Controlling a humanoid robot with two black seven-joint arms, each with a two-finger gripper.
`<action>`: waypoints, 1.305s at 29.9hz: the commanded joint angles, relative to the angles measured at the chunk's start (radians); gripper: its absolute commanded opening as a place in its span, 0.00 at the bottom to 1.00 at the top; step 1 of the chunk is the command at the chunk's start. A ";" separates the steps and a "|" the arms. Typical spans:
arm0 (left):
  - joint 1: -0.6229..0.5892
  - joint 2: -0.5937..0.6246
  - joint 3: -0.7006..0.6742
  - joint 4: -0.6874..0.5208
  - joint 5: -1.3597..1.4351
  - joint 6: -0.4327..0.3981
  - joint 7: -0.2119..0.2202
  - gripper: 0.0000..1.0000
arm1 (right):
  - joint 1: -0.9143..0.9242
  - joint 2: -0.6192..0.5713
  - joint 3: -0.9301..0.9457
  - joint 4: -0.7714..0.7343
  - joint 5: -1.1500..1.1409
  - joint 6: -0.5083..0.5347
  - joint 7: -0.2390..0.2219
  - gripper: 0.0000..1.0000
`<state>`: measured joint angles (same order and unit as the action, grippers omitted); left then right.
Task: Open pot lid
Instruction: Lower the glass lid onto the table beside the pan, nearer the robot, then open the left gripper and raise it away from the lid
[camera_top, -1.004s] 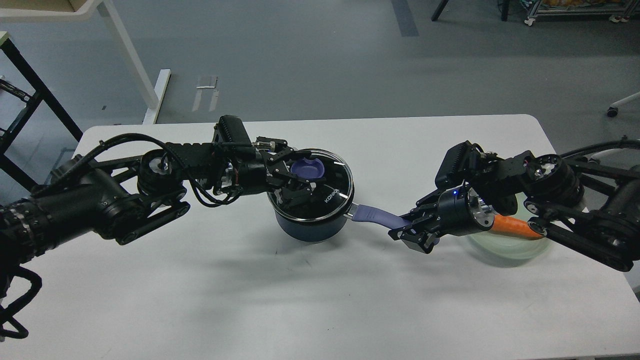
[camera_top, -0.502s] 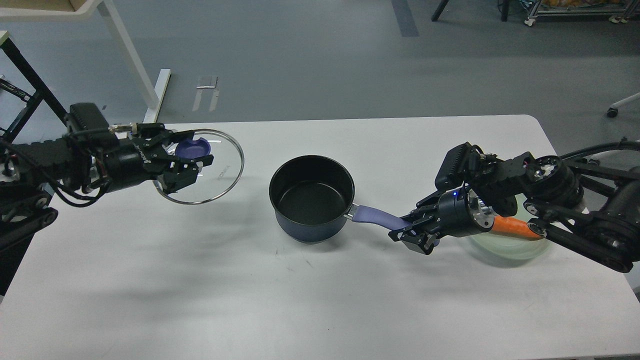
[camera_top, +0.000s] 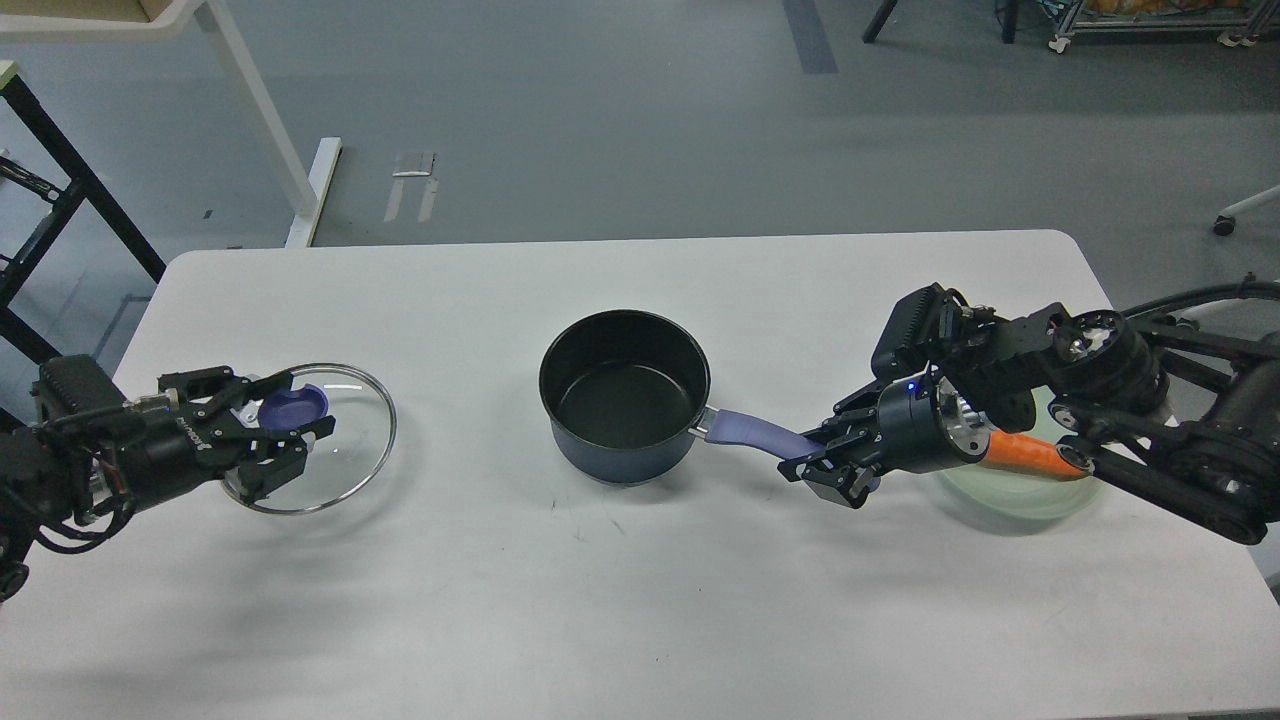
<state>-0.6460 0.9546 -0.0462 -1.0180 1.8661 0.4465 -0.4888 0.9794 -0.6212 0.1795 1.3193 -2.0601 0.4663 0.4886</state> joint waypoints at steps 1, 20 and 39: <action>0.016 -0.007 0.003 0.022 0.002 0.009 0.000 0.47 | -0.001 0.000 0.000 0.000 0.000 0.000 0.000 0.34; 0.066 -0.050 0.035 0.073 -0.011 0.042 0.000 0.81 | -0.008 -0.002 0.002 0.001 0.000 -0.001 0.000 0.35; -0.263 0.032 0.011 -0.090 -0.902 -0.285 0.000 0.99 | -0.008 0.000 0.003 0.003 0.000 -0.001 0.000 0.57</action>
<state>-0.8407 0.9865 -0.0340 -1.1057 1.2404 0.2725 -0.4883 0.9711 -0.6213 0.1818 1.3222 -2.0602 0.4648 0.4884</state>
